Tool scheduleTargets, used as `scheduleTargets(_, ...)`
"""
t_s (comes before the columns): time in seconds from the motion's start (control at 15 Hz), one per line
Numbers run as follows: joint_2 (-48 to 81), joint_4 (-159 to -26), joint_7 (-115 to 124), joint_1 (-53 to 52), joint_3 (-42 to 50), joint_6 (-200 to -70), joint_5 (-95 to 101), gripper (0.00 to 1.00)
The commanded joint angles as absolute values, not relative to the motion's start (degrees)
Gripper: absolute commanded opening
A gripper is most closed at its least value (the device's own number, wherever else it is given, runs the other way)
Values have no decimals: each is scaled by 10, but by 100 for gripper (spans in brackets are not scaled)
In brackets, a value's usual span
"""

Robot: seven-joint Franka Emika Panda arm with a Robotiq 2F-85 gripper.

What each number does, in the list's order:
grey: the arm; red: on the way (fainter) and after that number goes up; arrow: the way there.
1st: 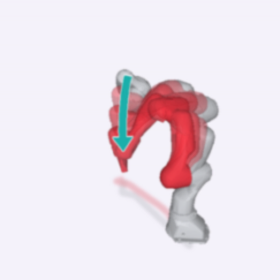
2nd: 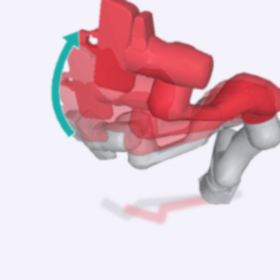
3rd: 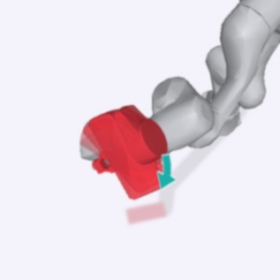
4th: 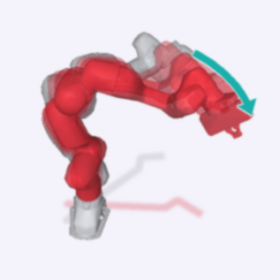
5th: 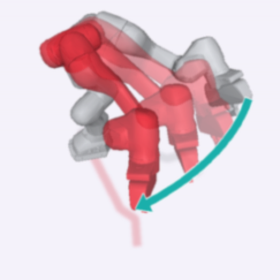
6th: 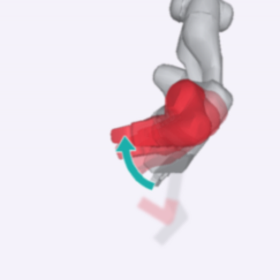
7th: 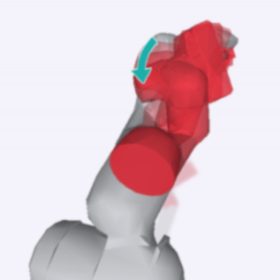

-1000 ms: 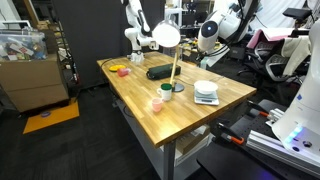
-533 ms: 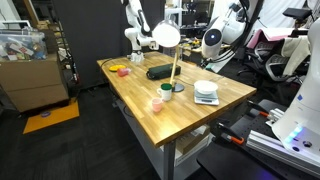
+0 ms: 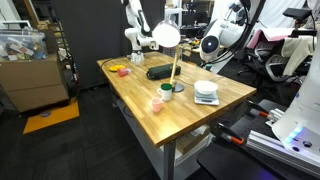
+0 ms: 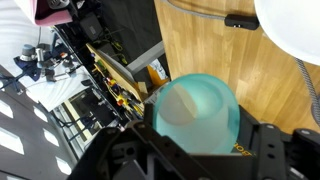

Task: Pour the contents of the cup into the bowl

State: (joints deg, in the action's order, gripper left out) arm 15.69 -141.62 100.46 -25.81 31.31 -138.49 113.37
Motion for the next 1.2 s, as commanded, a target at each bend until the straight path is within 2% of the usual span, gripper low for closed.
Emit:
scheduleTargets(0.0, 130, -1432, 991, -118, 168, -1324, 1155, 52)
scheduleTargets(0.27, 138, -1441, 988, -39, 90, -1304, 1149, 52)
scheduleTargets(0.67, 150, -1439, 993, 11, 40, -1310, 1137, 52)
scheduleTargets(0.73, 151, -1440, 993, 15, 35, -1311, 1137, 77)
scheduleTargets(1.13, 152, -1439, 994, 20, 28, -1312, 1136, 77)
